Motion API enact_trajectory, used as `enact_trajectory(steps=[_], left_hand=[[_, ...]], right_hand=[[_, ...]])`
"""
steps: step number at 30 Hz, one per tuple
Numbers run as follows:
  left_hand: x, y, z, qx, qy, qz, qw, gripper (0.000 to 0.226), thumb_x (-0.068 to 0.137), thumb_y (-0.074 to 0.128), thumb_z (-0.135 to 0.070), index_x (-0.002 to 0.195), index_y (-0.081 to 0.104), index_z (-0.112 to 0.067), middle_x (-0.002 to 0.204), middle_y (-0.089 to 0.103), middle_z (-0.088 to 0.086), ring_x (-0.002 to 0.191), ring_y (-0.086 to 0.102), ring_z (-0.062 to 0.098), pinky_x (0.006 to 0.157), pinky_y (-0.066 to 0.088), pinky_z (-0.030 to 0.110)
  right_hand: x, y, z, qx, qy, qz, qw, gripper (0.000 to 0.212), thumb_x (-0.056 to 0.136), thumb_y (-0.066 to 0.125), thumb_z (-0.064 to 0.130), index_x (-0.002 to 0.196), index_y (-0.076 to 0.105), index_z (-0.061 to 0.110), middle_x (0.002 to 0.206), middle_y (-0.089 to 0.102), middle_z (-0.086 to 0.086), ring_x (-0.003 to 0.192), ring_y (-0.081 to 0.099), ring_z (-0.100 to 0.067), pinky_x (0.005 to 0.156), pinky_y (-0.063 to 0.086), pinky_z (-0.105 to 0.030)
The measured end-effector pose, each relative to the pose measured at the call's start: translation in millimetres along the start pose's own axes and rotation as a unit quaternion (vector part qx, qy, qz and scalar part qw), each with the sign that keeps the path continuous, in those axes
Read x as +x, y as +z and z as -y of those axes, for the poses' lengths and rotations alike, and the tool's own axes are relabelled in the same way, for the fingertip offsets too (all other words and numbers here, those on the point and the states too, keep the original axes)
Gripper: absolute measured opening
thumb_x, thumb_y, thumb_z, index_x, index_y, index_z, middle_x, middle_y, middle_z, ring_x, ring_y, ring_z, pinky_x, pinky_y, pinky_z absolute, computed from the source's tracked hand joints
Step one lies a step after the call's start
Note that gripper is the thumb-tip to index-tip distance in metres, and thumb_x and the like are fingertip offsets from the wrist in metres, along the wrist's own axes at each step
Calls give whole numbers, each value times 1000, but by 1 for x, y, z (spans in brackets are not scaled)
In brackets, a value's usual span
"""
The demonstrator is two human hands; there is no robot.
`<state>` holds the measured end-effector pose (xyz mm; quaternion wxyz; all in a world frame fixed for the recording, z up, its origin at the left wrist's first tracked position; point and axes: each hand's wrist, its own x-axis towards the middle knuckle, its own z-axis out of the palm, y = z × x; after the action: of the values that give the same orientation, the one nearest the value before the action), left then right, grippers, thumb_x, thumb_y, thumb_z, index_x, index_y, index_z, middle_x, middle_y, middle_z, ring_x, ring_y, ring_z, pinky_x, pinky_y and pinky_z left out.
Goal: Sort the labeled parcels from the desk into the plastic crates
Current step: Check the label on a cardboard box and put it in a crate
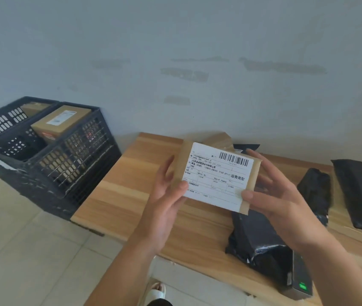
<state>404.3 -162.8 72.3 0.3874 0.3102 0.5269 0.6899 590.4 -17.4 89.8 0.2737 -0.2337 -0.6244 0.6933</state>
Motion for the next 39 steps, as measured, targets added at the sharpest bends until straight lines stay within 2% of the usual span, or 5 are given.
enact_trajectory(steps=[8, 12, 17, 28, 39], left_hand=[[-15, -25, -43, 145, 35, 73, 986, 68, 77, 76, -32, 140, 55, -48, 138, 65, -3, 128, 63, 26, 103, 53, 52], [-26, -23, -36, 147, 21, 69, 987, 79, 74, 80, -34, 146, 49, -41, 140, 64, -1, 129, 63, 28, 102, 53, 53], [-37, -18, -27, 139, -5, 58, 989, 84, 78, 74, -32, 155, 40, -33, 145, 60, 8, 133, 59, 33, 102, 50, 58], [-57, -17, -20, 167, -29, 45, 985, 82, 78, 75, -36, 152, 43, -38, 145, 60, 0, 134, 59, 29, 108, 47, 62], [-96, -28, -21, 167, -44, -7, 985, 80, 78, 75, -40, 151, 42, -45, 149, 59, 0, 136, 58, 28, 111, 43, 64]], right_hand=[[-14, -15, 20, -18, -46, 62, 997, 80, 73, 83, 22, 144, 54, 43, 140, 66, 2, 123, 67, -30, 107, 47, -61], [-23, -11, 13, 3, -43, 58, 997, 93, 60, 93, 54, 144, 55, 43, 143, 64, 3, 125, 65, -29, 106, 46, -62], [-33, -11, 4, 9, -36, 44, 998, 72, 79, 75, 22, 145, 54, 41, 141, 65, 5, 123, 67, -27, 105, 49, -62], [-47, -14, -4, 26, -26, 66, 997, 70, 79, 73, 16, 144, 55, 37, 138, 68, 4, 121, 68, -27, 98, 56, -48], [-55, 10, -11, 29, 10, 91, 995, 68, 79, 74, 18, 143, 58, 37, 139, 67, 4, 123, 67, -25, 107, 47, -59]])
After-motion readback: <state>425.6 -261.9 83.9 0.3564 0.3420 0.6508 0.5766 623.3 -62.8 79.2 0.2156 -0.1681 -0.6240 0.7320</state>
